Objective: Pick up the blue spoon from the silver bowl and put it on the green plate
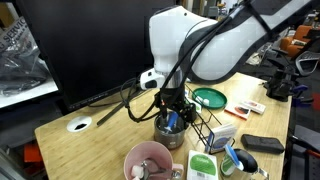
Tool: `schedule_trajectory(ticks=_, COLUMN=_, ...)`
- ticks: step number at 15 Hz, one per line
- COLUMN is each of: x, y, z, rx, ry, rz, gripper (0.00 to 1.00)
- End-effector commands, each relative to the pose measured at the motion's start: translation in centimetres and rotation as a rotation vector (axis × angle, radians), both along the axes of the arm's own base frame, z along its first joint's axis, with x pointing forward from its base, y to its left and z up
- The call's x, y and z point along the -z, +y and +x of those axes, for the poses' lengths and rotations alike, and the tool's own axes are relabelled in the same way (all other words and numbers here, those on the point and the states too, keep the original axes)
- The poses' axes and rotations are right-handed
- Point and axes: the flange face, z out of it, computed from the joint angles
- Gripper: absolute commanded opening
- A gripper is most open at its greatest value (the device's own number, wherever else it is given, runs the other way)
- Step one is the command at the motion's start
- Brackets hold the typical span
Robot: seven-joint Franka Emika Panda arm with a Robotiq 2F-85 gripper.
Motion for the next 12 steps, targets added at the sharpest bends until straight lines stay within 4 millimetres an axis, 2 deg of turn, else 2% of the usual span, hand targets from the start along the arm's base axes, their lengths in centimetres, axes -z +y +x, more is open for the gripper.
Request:
schedule_trajectory(ticks=1, x=0.1, y=-0.1, z=0.6, rx=-0.033, ry=0.036, rz=-0.008, gripper=0.99)
schedule_trajectory(ticks=6, x=0.3, y=-0.1, z=1.0, rx=-0.062, ry=0.068, rz=-0.019, gripper=0.98)
schedule_trajectory(ticks=11, x=0.0, y=0.0, z=1.8, rx=-0.091, ry=0.094, rz=-0.028, gripper=0.81)
schedule_trajectory(ticks=12, x=-0.1, y=0.0, z=1.9, rx=-0.096, ry=0.096, rz=-0.029, gripper=0.86)
